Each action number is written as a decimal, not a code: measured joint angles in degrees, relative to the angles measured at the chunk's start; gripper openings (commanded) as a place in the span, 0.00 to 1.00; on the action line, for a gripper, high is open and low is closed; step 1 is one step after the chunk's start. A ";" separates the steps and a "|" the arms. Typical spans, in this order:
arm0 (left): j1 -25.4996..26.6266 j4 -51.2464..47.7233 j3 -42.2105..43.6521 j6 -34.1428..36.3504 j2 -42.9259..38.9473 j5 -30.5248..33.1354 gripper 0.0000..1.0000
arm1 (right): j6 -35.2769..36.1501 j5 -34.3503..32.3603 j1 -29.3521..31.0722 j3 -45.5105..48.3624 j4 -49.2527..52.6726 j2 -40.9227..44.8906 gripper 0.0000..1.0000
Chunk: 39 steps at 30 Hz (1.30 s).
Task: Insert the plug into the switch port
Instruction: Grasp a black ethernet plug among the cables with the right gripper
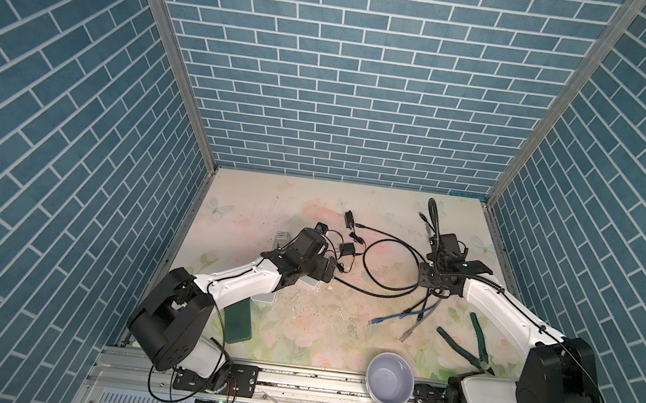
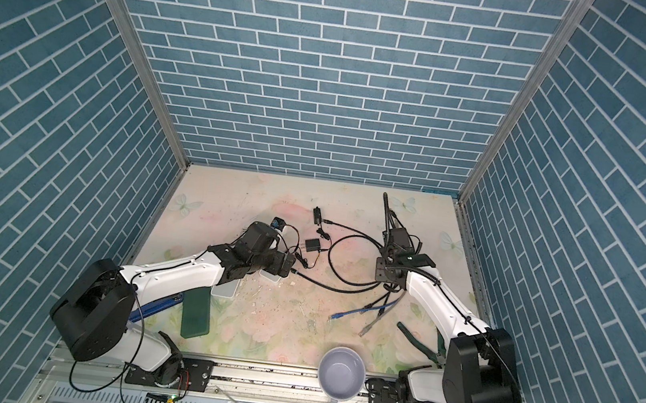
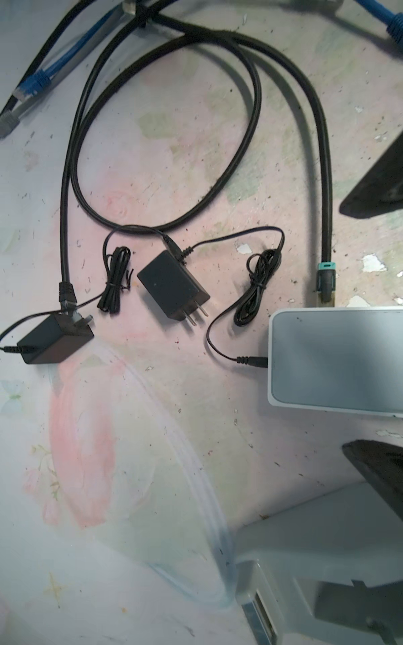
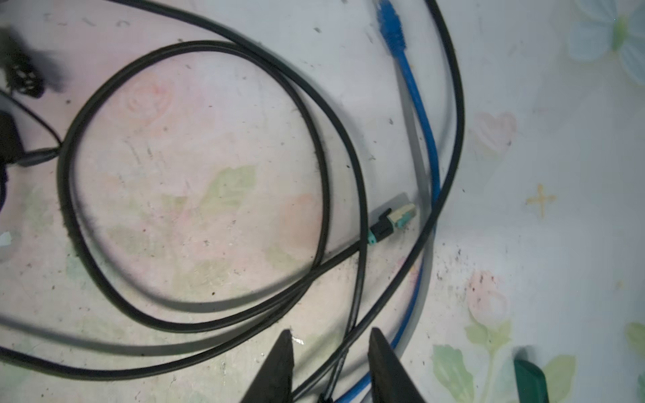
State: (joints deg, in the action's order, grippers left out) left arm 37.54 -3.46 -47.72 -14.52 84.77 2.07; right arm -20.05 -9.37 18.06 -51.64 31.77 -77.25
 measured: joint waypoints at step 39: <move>1.38 5.73 5.55 1.29 -0.26 0.26 1.00 | 79.10 22.64 -7.48 -0.66 10.71 -4.55 0.37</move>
State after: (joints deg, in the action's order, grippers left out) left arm 38.92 2.26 -42.17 -13.23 84.51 2.33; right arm 59.05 13.28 10.59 -52.29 42.48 -81.80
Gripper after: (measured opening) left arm 0.995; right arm 0.374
